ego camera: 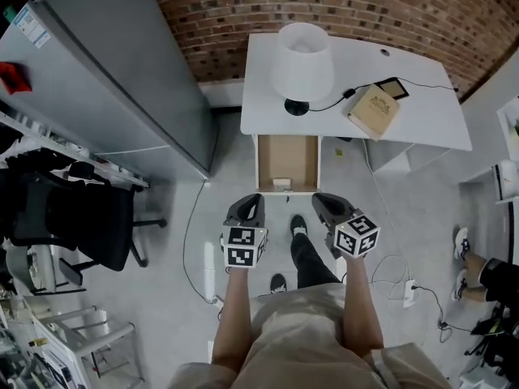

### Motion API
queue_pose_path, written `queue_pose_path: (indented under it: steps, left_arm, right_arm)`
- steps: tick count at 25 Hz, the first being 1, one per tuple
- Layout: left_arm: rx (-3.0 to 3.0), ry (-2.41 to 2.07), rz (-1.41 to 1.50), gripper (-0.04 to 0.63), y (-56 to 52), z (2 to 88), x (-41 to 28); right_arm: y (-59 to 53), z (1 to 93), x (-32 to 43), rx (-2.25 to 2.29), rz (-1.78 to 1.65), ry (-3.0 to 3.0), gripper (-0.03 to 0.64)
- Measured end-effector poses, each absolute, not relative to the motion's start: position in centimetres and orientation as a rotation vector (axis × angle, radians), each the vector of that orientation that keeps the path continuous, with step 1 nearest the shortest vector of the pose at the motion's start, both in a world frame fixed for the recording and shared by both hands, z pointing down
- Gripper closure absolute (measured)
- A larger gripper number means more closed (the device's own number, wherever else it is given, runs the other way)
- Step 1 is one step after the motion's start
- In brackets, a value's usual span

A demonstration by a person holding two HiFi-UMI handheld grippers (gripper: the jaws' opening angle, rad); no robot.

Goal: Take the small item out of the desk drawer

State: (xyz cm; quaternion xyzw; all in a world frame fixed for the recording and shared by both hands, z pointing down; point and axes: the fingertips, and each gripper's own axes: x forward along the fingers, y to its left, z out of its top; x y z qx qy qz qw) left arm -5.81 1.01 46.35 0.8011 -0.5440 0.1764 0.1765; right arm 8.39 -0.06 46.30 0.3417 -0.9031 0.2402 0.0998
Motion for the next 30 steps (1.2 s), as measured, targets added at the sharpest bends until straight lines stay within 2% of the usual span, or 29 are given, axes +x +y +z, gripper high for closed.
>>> queue_pose_path:
  steps: [8,13,22,30]
  left_arm:
    - [2.236,-1.567,0.612,0.578,-4.7,47.1,-7.0]
    - [2.141,-1.588,0.563,0.578,-7.0,49.2,-7.7]
    - [1.987,-1.634,0.469,0.578,-9.6,52.3,-9.3]
    - [1.858,-1.668,0.426,0.578,-10.2,55.7,-10.5]
  right_arm:
    - [-9.8,48.6,5.9,0.809,0.661,-2.66,0.597]
    - [-13.9,51.2,4.3,0.584,0.504,-2.609,0.597]
    - [-17.3,57.1,0.2,0.238,0.295,-2.465,0.597]
    - [-17.7,62.8,-2.0,0.067,0.33,-2.374,0.595]
